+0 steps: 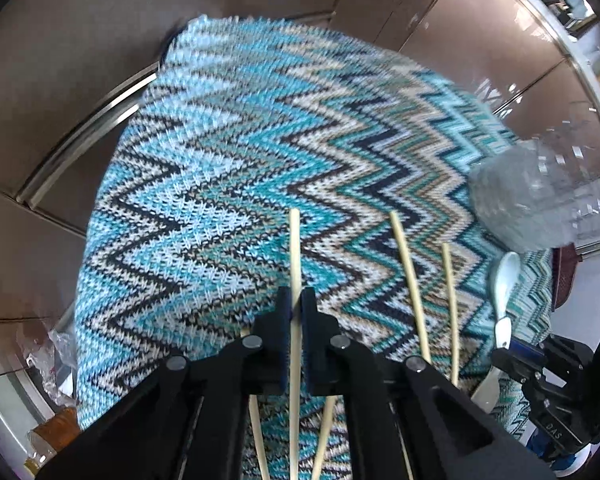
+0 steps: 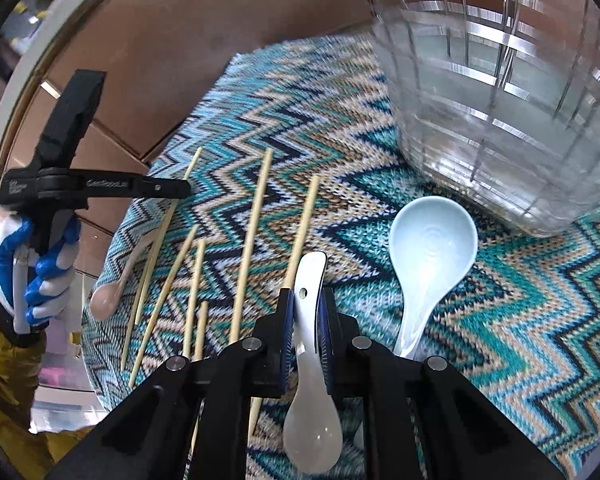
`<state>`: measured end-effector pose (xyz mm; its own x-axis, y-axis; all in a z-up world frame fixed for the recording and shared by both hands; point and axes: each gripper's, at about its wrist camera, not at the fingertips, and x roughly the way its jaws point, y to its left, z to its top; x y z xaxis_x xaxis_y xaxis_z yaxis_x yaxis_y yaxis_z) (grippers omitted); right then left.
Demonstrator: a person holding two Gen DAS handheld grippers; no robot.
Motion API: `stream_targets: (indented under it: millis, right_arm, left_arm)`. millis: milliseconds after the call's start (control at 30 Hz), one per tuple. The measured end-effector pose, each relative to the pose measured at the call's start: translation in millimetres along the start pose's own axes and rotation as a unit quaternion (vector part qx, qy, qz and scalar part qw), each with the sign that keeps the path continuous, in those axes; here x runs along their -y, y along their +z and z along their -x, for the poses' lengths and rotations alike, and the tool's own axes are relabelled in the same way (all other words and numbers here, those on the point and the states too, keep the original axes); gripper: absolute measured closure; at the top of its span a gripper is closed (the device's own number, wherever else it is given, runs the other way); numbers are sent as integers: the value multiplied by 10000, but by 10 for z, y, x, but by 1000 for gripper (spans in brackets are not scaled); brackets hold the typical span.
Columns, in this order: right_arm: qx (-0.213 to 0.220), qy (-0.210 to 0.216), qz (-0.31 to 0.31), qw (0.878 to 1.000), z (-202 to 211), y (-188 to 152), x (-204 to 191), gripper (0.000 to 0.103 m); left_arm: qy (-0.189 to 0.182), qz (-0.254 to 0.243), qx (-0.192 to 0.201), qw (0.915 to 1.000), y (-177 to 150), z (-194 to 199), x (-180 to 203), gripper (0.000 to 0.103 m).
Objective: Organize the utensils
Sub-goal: 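Grasp a chopstick with the left tool while the right tool holds the spoon, then carry the chopstick and spoon to the utensil holder and drop them in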
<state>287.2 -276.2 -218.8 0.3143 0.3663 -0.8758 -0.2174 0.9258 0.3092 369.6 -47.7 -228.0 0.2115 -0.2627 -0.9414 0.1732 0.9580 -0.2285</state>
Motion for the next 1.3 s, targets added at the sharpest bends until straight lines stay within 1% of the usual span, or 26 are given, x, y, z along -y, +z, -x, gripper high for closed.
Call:
stream_targets:
  millis: [100,133,233,333,400,567,800,967,1133,1267,1300]
  right_arm:
    - [348,-110,154,9992,214,-147,-133,92]
    - [442,-136,181,9988,270,-191,-164,95]
    - [771,-219,257,9965,459,-372,-257,97]
    - [1035,-384,307,9934,583,-536,-344,98]
    - [1198,-438,295,9914,667,-646,-385,98]
    - [1488,-644,350,9861,872,-838,-529,98]
    - [1802,-754,289,9803,1086,-1050,-644,98]
    - [2026,-836,330,9751,1274,-1096,-719,98]
    - [2378,-945,386,9659,1553,-1031,-769,98]
    - [2756,-1020,461,9547,1840,-874,-773,98]
    - [2859,-1032,470,9515,1921,-818,-762,98]
  left_arm:
    - [-5,-58,391,9992,-119,233,33,99]
    - [-37,-62,492,9988,-164,299,25,99]
    - [-59,-103,770,9970,-311,478,47,99]
    - [-66,-106,928,9956,-442,578,85,99]
    - [-157,-87,1042,9944,-528,638,105,99]
    - [-270,-86,1421,9894,-707,902,124,99]
    - [-309,-144,1863,9819,-880,1246,153,99]
    - [-439,-175,2113,9763,-931,1420,209,99]
    - [-656,-216,2461,9668,-888,1628,342,99]
    - [-905,-260,2751,9568,-746,1816,513,99]
    - [-989,-297,2853,9528,-671,1879,588,99]
